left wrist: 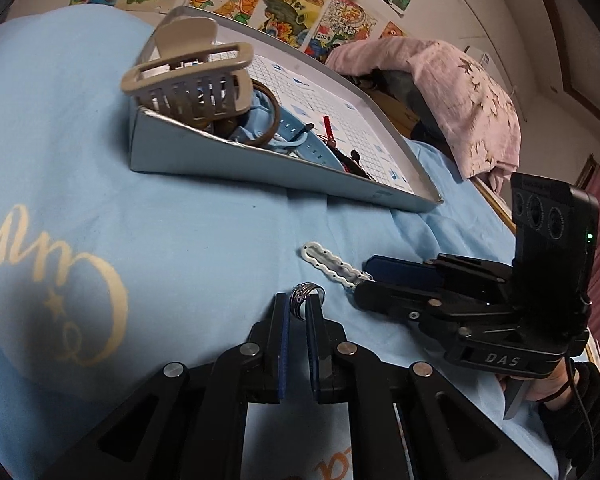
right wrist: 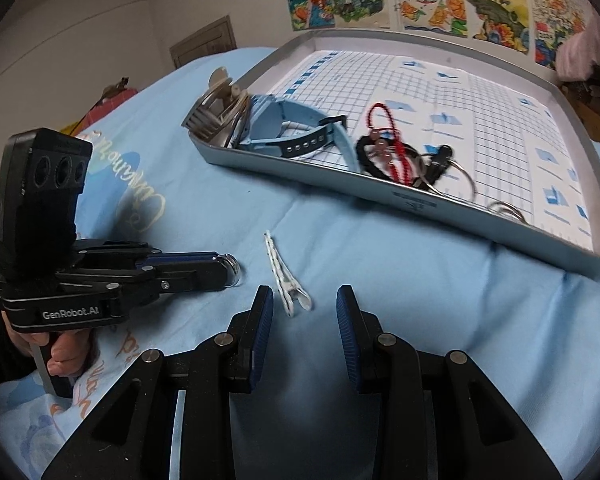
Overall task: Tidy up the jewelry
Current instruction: 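Grasp the small silver ring with the left gripper while the right gripper grasps the hairpin, then carry the ring and hairpin into the tray and open both grippers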
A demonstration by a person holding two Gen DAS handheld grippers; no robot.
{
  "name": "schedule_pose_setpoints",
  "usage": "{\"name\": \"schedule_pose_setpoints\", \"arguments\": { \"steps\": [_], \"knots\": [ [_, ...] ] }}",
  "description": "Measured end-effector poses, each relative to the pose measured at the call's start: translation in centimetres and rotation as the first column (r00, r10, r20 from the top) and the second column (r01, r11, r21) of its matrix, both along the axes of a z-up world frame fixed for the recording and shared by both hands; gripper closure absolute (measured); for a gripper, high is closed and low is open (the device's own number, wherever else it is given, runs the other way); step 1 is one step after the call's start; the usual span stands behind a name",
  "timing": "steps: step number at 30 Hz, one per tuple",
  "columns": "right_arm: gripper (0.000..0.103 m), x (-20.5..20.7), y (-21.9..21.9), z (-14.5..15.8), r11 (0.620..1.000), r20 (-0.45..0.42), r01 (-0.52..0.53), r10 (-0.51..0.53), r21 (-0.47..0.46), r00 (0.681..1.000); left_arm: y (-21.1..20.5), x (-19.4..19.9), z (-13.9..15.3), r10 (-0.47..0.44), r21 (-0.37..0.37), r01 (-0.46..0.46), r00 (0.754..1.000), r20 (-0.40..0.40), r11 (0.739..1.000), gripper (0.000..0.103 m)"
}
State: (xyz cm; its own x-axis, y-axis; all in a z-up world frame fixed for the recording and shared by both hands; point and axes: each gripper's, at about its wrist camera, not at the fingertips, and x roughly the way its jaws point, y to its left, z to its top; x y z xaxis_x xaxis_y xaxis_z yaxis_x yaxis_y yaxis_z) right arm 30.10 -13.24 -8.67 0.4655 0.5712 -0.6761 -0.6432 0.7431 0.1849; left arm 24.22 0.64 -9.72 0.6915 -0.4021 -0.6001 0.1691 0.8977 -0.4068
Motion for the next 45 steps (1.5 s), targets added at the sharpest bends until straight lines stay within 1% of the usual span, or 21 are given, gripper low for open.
{"name": "schedule_pose_setpoints", "arguments": {
  "steps": [2, 3, 4, 6, 8, 15, 19, 22, 27, 31, 35, 37, 41, 45],
  "knots": [
    [0.074, 0.2, 0.5, 0.0, 1.0, 0.003, -0.009, 0.009, -0.014, 1.0, 0.0, 0.0, 0.0, 0.001, 0.001, -0.001, 1.0, 0.006, 1.0, 0.095],
    [0.076, 0.2, 0.7, -0.1, 1.0, 0.007, -0.012, 0.013, -0.017, 1.0, -0.1, 0.0, 0.0, 0.0, 0.003, 0.0, 1.0, 0.009, 1.0, 0.095],
    [0.086, 0.1, 0.9, -0.2, 1.0, 0.011, -0.012, 0.012, -0.019, 1.0, -0.1, 0.0, 0.0, 0.0, 0.003, 0.0, 1.0, 0.012, 1.0, 0.095],
    [0.087, 0.0, 0.7, -0.3, 1.0, 0.016, -0.006, 0.006, -0.015, 1.0, -0.2, -0.1, -0.1, -0.003, 0.004, 0.003, 1.0, 0.02, 1.0, 0.095],
    [0.09, -0.2, 0.4, -0.4, 1.0, 0.023, 0.006, -0.006, -0.003, 1.0, -0.2, -0.2, -0.1, -0.006, 0.006, 0.006, 1.0, 0.03, 1.0, 0.095],
    [0.091, -2.4, -1.5, -0.2, 0.995, 0.078, 0.075, -0.08, 0.073, 0.994, -0.4, -1.1, 0.7, -0.013, 0.023, 0.012, 0.997, 0.075, 1.0, 0.095],
    [0.091, -3.4, -2.9, 0.6, 0.986, 0.135, 0.11, -0.127, 0.126, 0.983, -0.3, -1.3, 1.7, -0.004, 0.022, 0.002, 0.996, 0.088, 1.0, 0.095],
    [0.091, -3.8, -3.9, 1.2, 0.977, 0.171, 0.132, -0.161, 0.169, 0.972, -0.4, -1.0, 3.0, 0.004, 0.034, -0.008, 0.994, 0.105, 0.999, 0.095],
    [0.091, -3.3, -5.4, 2.5, 0.958, 0.206, 0.174, -0.222, 0.227, 0.953, -1.6, 0.0, 6.2, 0.023, 0.077, -0.037, 0.984, 0.175, 0.996, 0.095],
    [0.091, -1.2, -6.3, 3.8, 0.941, 0.224, 0.239, -0.294, 0.241, 0.929, -2.6, 2.7, 8.6, 0.061, 0.112, -0.087, 0.974, 0.218, 0.99, 0.095],
    [0.091, 1.5, -6.9, 4.8, 0.923, 0.213, 0.302, -0.353, 0.236, 0.911, -3.3, 6.9, 9.7, 0.099, 0.124, -0.127, 0.972, 0.213, 0.984, 0.095],
    [0.091, 3.1, -7.3, 4.9, 0.912, 0.194, 0.331, -0.379, 0.241, 0.905, -3.5, 8.5, 9.5, 0.113, 0.144, -0.144, 0.972, 0.205, 0.979, 0.095],
    [0.091, 6.1, -7.3, 4.2, 0.897, 0.146, 0.371, -0.411, 0.239, 0.9, -4.0, 11.6, 8.8, 0.134, 0.158, -0.158, 0.979, 0.152, 0.975, 0.095],
    [0.091, 8.2, -7.1, 3.2, 0.89, 0.107, 0.393, -0.425, 0.231, 0.899, -4.6, 12.8, 7.8, 0.135, 0.189, -0.155, 0.984, 0.116, 0.97, 0.095]
  ]
}}
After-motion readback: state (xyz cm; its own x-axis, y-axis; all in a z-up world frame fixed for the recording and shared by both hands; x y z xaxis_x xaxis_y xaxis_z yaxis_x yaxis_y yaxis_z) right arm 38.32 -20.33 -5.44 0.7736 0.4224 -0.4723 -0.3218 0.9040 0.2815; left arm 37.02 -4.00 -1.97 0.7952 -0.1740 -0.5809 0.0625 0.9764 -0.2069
